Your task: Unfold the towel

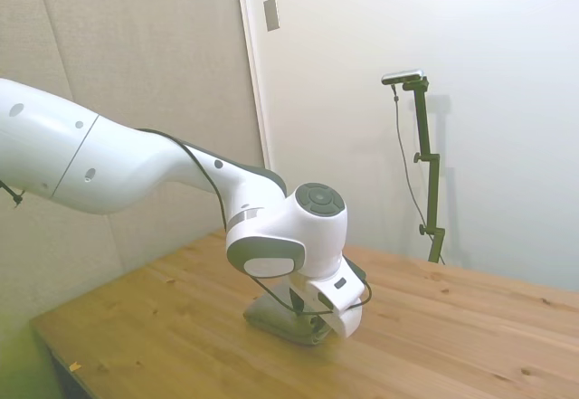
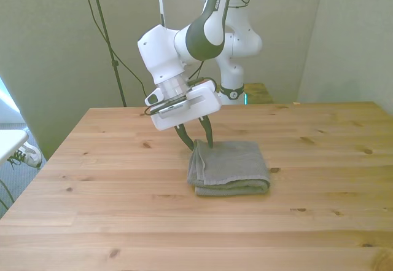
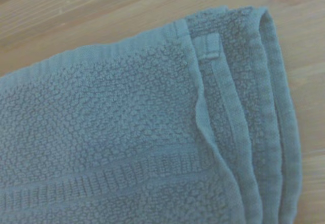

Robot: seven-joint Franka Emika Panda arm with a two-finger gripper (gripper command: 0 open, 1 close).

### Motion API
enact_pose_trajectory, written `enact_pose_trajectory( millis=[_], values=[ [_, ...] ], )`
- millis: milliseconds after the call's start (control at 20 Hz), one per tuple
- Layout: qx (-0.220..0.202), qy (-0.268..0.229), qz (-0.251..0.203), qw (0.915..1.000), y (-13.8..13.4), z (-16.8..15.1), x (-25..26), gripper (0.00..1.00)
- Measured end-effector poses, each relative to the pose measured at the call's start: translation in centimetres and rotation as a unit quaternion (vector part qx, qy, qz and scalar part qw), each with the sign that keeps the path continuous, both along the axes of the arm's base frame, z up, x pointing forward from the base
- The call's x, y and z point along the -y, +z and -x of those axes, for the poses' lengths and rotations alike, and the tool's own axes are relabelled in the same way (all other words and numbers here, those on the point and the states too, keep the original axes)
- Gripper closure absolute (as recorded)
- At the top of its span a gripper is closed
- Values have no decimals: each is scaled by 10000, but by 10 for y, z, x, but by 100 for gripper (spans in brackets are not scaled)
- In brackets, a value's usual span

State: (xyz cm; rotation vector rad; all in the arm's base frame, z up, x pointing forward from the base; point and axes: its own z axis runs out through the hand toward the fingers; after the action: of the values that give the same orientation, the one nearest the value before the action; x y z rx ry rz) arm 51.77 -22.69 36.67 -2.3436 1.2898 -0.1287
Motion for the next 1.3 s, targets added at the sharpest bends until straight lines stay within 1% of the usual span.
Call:
enact_pose_trajectory(
  millis=[300,750,900,1000,1150,1300],
  values=[
    [36,11,1,10000,5,-1,0,100],
    [202,50,17,9998,27,0,1,100],
    [377,203,71,9991,47,-8,-14,100],
    [522,344,109,9980,65,-17,-31,100],
    [682,542,169,9961,92,-29,-65,100],
    [791,760,242,9937,113,-41,-108,100]
  ],
)
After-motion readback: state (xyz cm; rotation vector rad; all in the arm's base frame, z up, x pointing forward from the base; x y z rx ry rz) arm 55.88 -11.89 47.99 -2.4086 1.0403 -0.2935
